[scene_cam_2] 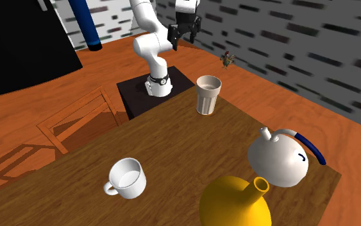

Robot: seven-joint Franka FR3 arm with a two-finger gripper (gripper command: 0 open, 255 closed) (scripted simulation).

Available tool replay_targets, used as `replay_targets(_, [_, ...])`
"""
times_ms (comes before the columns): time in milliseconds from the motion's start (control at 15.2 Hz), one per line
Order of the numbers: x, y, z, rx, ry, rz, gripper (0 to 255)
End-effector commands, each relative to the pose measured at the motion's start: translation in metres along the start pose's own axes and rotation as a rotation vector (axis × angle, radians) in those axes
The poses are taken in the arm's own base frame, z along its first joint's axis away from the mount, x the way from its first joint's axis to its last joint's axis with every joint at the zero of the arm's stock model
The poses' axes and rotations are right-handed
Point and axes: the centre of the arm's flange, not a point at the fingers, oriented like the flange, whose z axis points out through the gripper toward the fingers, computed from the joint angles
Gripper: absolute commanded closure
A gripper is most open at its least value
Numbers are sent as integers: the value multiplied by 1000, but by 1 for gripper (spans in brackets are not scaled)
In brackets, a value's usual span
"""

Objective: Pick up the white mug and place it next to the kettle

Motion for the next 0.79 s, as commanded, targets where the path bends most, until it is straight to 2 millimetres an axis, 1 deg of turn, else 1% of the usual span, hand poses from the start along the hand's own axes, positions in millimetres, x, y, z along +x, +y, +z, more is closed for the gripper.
replay_targets(0, [0, 0, 0, 0, 0, 0, 0])
replay_targets(726, [70, 113, 38, -16, 60, 11, 0])
